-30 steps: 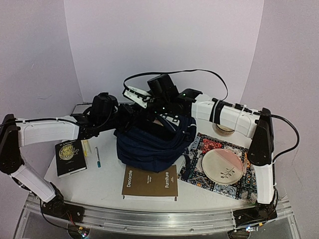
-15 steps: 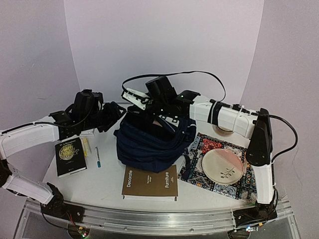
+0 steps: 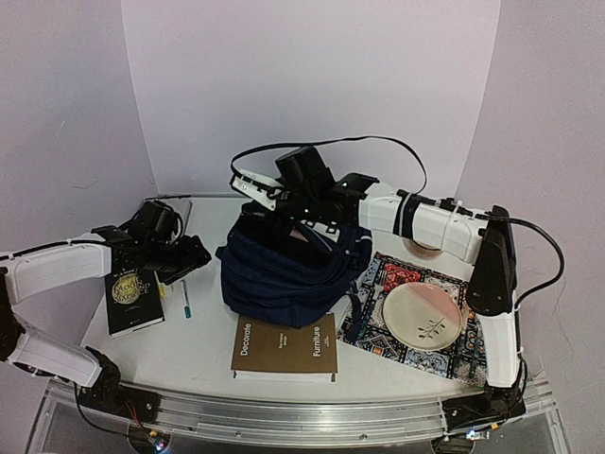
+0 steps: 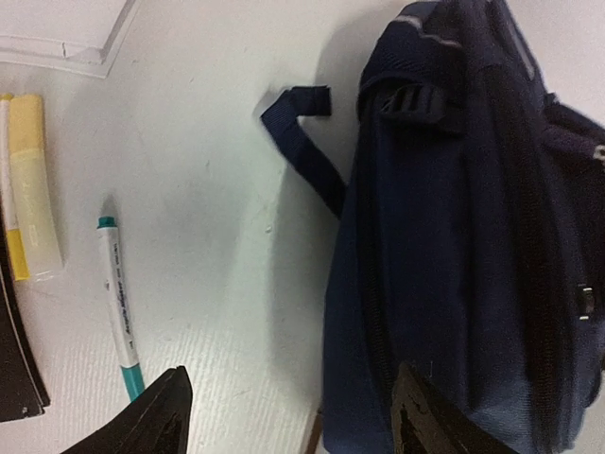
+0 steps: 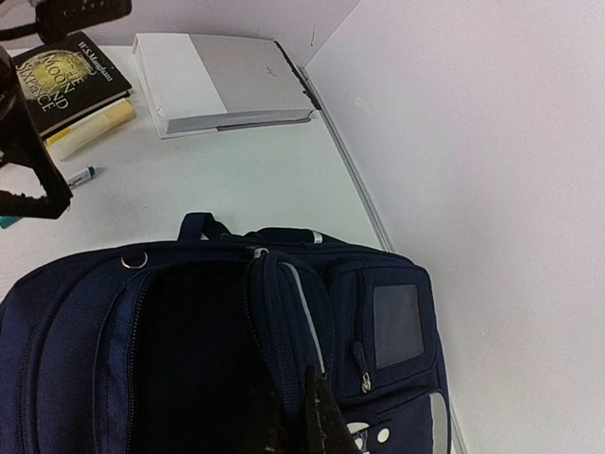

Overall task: Pack the student bag
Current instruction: Pick up the pen at the center of the board.

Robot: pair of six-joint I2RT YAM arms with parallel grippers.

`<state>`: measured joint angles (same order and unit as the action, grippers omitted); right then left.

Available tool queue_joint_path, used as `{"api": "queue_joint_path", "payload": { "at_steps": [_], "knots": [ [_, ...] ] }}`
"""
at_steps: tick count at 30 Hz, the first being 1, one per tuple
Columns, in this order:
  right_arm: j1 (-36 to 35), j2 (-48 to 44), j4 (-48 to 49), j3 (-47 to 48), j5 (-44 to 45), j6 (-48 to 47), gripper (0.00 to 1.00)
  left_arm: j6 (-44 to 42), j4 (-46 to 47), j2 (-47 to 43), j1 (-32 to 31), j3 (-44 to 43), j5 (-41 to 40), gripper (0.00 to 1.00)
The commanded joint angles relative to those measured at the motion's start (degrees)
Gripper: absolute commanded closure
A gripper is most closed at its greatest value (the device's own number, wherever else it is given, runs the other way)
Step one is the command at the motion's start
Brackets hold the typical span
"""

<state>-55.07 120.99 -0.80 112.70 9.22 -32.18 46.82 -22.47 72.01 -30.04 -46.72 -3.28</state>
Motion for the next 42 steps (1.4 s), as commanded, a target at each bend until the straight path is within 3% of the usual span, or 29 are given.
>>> {"api": "queue_joint_path", "payload": {
  "at_steps": [1,13,30,33,36,42],
  "knots": [
    [-0.77,-3.46,5.11,0.10,0.70,-0.17,1.00,-5.53,-6.52,4.67,0.93,-0.44,-3.46,0.26],
    [-1.18,-3.60,4.75,-0.66,0.84,-0.41,1.00,-7.89,-9.52,18.68,3.98,-5.15,-5.91,0.32],
    [-1.26,-3.98,4.75,-1.17,0.55,-0.69,1.00,-10.60,-10.93,28.23,5.95,-8.40,-5.71,0.64],
    [-1.22,-3.81,4.77,-1.17,0.54,-0.68,1.00,-11.36,-11.02,29.64,5.96,-8.24,-4.45,0.76],
    [-1.26,-3.66,4.75,-1.08,0.45,-0.54,1.00,-11.60,-10.92,29.53,5.98,-8.02,-2.67,0.89],
    [-1.27,-3.66,4.86,-0.72,0.37,-0.42,1.00,-11.34,-11.01,23.46,5.99,-7.79,-0.21,0.99]
  ]
}}
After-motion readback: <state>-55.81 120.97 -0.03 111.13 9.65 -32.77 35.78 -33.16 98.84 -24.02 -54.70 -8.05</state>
